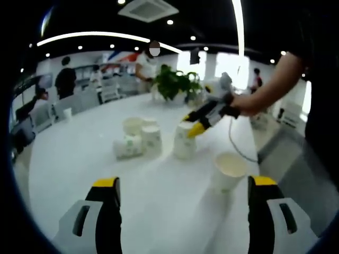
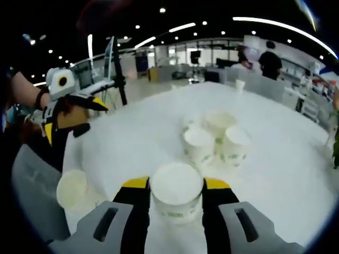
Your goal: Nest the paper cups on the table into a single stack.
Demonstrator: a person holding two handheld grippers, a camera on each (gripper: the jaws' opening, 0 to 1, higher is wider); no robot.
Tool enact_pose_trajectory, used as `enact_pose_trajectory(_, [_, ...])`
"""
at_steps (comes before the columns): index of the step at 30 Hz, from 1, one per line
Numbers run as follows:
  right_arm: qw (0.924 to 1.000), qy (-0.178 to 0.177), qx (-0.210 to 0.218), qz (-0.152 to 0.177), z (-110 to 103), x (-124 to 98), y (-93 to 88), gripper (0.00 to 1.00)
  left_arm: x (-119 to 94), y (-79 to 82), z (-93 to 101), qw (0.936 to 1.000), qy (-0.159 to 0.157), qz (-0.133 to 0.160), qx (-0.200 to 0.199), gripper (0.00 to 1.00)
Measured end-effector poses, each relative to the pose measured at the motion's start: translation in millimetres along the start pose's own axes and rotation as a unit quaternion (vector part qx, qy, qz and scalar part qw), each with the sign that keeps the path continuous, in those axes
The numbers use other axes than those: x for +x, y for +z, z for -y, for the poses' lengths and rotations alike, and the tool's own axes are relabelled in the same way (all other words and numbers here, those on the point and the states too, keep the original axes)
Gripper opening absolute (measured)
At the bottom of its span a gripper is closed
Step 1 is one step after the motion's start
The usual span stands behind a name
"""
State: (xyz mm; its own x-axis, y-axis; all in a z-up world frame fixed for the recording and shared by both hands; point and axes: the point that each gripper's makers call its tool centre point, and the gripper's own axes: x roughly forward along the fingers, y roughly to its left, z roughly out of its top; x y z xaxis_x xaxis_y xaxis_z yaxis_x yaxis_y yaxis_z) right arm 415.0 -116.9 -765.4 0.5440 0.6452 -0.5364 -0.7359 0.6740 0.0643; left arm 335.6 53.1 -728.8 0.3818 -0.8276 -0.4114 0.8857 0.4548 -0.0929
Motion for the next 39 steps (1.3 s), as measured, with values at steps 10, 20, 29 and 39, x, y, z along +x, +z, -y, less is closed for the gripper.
enact_pose_trajectory(10, [0.9967, -0.008, 0.062, 0.051, -3.7, -27.6, 20.1, 0.35, -0.8, 7.1, 3.3, 1.0000, -0.002, -0.006, 0.006, 1.00])
enact_pose_trajectory(20, [0.9594, -0.015, 0.247, 0.134, 4.0, -54.3, 38.5, 0.35, -2.3, 20.4, 7.1, 0.9998, -0.001, 0.003, 0.022, 1.00])
enact_pose_trajectory(29, [0.8424, 0.009, 0.491, 0.221, 13.7, -73.4, 35.5, 0.34, -5.8, 21.7, 9.3, 0.9998, -0.001, 0.002, 0.018, 1.00])
enact_pose_trajectory(39, [0.8114, 0.046, 0.535, 0.231, -5.0, -79.7, 41.5, 0.34, -9.8, 28.0, 9.4, 0.9997, 0.009, 0.010, 0.021, 1.00])
